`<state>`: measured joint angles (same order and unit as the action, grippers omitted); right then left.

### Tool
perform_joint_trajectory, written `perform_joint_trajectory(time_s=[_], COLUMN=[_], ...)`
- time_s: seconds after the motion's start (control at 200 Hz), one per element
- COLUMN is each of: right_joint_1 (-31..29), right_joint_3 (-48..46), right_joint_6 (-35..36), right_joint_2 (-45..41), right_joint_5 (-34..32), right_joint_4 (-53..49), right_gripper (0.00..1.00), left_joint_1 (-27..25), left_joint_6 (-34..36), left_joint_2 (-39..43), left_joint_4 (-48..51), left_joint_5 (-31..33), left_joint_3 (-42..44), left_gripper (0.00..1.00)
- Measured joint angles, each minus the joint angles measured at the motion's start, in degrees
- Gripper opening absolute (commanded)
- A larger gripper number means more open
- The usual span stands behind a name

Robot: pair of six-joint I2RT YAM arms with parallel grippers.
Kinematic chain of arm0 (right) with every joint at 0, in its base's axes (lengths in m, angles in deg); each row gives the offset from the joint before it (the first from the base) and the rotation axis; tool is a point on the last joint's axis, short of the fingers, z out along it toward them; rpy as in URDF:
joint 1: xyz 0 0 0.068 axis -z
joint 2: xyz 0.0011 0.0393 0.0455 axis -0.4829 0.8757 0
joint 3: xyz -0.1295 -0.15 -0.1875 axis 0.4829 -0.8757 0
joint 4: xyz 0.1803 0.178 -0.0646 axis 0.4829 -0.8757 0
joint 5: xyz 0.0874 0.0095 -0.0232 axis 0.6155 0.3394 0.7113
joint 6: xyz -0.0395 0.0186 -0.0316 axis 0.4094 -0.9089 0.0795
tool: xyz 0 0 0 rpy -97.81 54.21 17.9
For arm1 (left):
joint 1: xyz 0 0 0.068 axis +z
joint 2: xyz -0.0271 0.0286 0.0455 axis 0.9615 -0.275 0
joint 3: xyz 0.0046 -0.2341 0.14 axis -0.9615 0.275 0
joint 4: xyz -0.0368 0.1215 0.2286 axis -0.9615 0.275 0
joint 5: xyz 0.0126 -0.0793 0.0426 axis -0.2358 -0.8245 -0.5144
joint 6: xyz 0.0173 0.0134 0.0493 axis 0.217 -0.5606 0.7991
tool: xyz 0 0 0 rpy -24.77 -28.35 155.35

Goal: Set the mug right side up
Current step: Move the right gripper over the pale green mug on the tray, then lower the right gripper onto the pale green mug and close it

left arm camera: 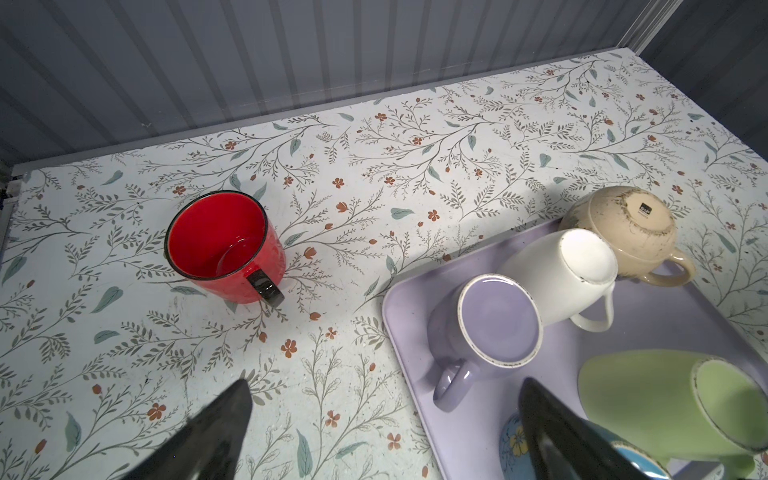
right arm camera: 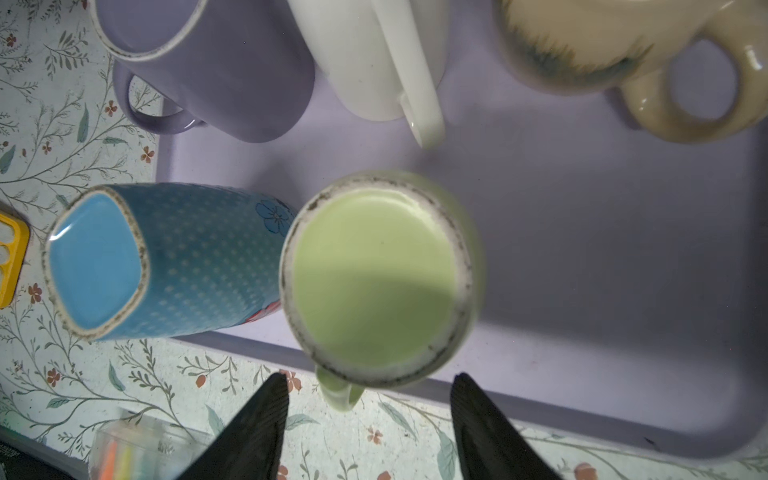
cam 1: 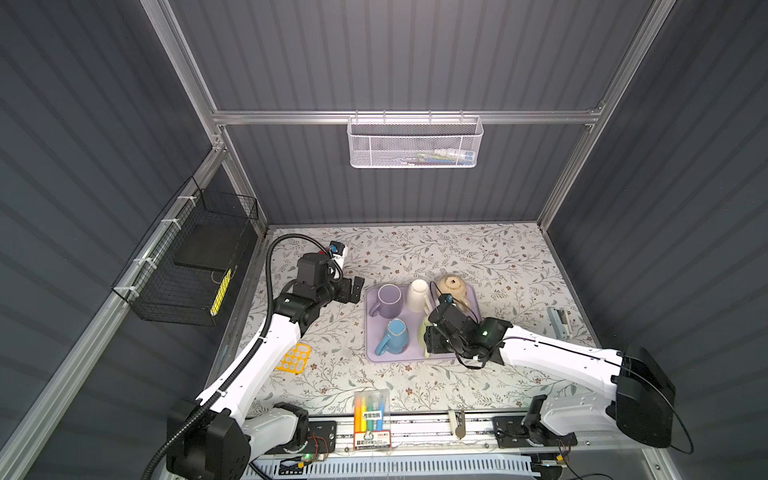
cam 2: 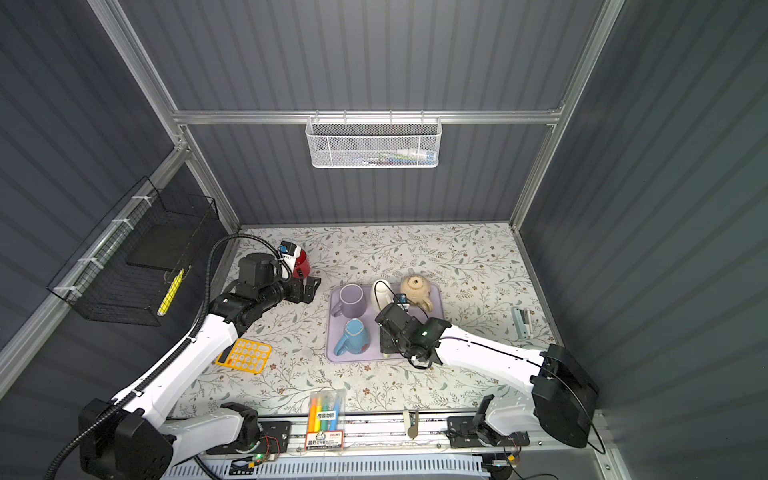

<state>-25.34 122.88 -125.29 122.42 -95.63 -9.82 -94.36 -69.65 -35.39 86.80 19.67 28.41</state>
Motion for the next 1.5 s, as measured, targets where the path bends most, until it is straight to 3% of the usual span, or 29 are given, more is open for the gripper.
perform_joint_trajectory(time_s=[0.55, 0.775, 1.036, 1.501], right_joint_1=[1.0, 6.7, 7.7, 8.1], right_joint_3=[1.5, -0.1, -5.2, -11.2], right_joint_6=[-0.4, 8.3, 18.8, 23.1], right_joint_2=[2.9, -1.4, -7.6, -7.3], right_joint_5=[-5.4, -1.9, 4.7, 6.3], right_joint_4=[-6.1, -5.4, -1.4, 5.1], right_gripper=[0.59, 0.57, 0.58, 0.58], left_joint_1=[0.0, 0.0, 0.0, -2.1], left_joint_6=[0.2, 0.4, 0.2, 5.6], left_joint_2=[-0.7, -4.0, -5.8, -5.6], left_joint_4=[0.0, 1.0, 2.2, -1.7], left_joint_5=[0.2, -0.2, -1.9, -5.3], left_joint_3=[0.2, -0.6, -3.9, -6.4], left_gripper=[1.0, 0.97, 0.96, 1.0])
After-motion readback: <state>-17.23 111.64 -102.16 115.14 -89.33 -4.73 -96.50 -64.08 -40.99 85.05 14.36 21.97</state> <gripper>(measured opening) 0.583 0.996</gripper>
